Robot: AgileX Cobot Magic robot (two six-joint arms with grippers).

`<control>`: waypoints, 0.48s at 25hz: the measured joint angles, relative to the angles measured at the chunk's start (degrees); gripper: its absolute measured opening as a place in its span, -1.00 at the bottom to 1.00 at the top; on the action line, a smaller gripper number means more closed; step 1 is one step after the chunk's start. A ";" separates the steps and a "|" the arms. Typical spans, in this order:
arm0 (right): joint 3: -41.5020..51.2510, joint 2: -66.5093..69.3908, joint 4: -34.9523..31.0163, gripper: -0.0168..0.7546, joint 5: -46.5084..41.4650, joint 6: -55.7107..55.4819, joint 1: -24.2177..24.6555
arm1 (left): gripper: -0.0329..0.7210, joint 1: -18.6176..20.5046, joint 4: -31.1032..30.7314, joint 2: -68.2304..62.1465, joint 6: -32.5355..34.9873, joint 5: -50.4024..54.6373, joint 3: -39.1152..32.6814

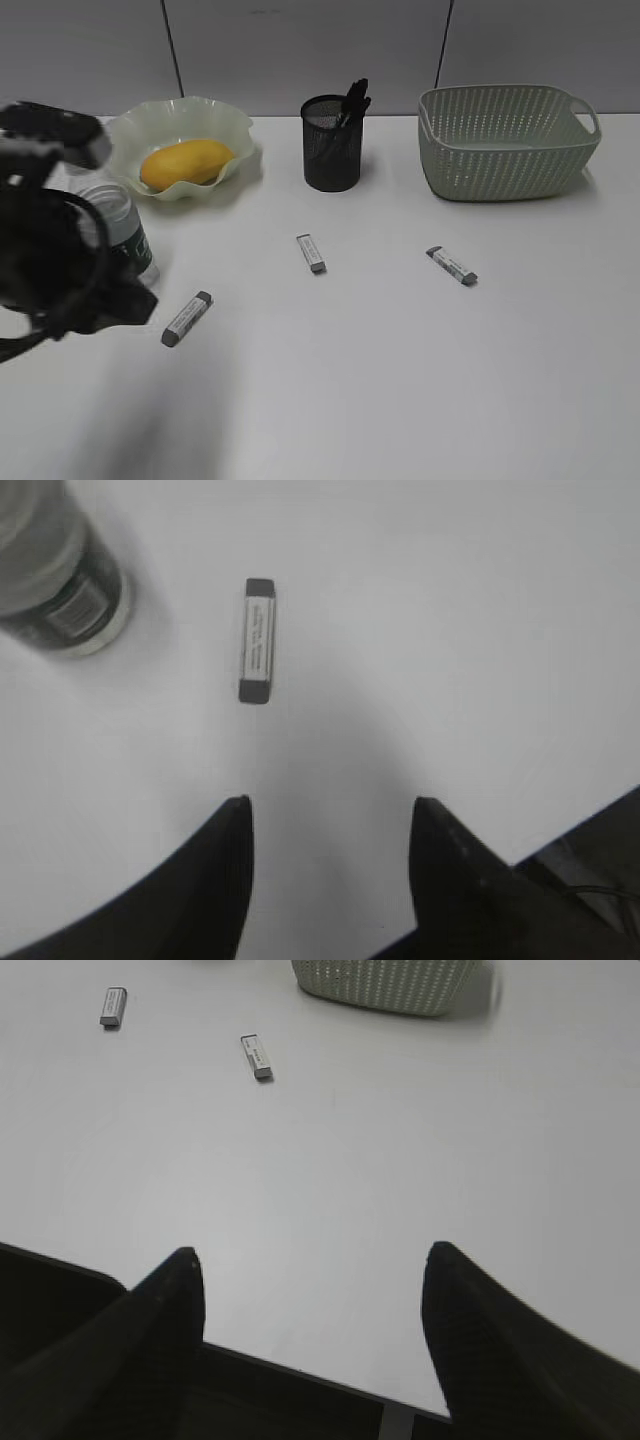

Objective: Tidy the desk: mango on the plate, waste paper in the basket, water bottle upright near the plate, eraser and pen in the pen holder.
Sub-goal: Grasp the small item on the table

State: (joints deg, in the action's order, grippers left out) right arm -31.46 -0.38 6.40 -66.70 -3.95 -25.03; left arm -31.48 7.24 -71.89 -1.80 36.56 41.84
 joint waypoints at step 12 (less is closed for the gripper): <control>2.24 0.00 1.03 0.44 6.58 0.00 0.00 | 0.14 -5.13 -13.89 -29.27 -11.52 -4.85 18.19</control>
State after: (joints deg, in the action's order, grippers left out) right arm -29.22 -0.38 7.43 -60.12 -3.95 -25.03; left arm -36.61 -6.65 -101.17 -13.32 31.71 60.03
